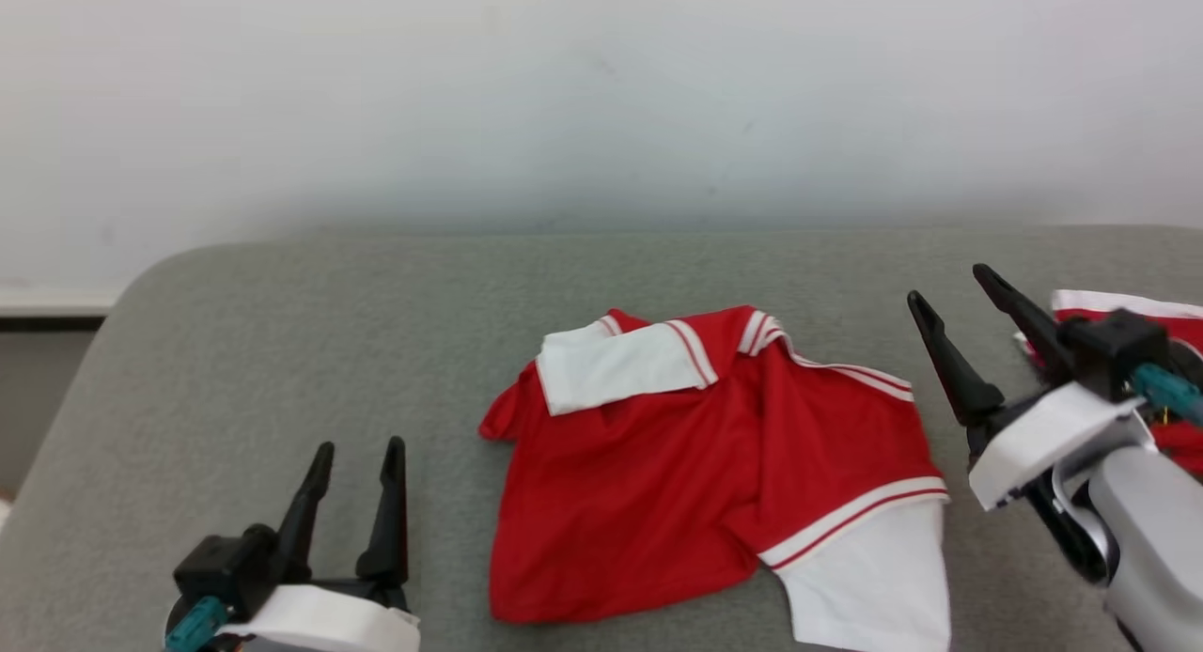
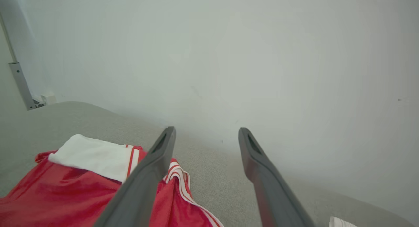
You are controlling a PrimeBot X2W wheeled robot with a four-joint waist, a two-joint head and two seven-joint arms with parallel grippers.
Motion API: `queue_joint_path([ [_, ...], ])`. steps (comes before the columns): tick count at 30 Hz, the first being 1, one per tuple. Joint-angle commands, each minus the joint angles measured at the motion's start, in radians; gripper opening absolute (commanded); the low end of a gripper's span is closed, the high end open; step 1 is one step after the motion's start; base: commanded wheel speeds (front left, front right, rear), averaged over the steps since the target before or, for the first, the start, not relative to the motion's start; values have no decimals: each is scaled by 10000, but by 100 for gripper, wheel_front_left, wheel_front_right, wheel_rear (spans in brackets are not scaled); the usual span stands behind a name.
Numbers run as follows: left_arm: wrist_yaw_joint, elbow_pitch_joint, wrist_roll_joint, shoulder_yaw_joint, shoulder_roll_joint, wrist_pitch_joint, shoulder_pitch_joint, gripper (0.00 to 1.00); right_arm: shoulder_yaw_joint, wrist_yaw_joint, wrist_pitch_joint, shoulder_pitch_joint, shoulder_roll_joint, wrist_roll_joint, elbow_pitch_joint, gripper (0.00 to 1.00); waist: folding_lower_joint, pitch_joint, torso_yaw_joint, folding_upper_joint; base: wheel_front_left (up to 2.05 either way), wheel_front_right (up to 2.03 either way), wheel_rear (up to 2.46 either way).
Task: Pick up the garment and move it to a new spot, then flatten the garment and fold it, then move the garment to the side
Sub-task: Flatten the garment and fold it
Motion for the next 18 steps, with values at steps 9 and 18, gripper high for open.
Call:
queue_joint_path([
  [9,36,-420,108,553,60,-1,784,100,-2847,-21,-11,3344,348,-1947,-3090,100,1,-625,-1248,-1,0,0,0],
  [18,133,-922,564,987,67,-1,1367,100,-4518,-23,-12,5808,1322,-2911,-4949,100,1,-683,-1444,-1,0,0,0],
])
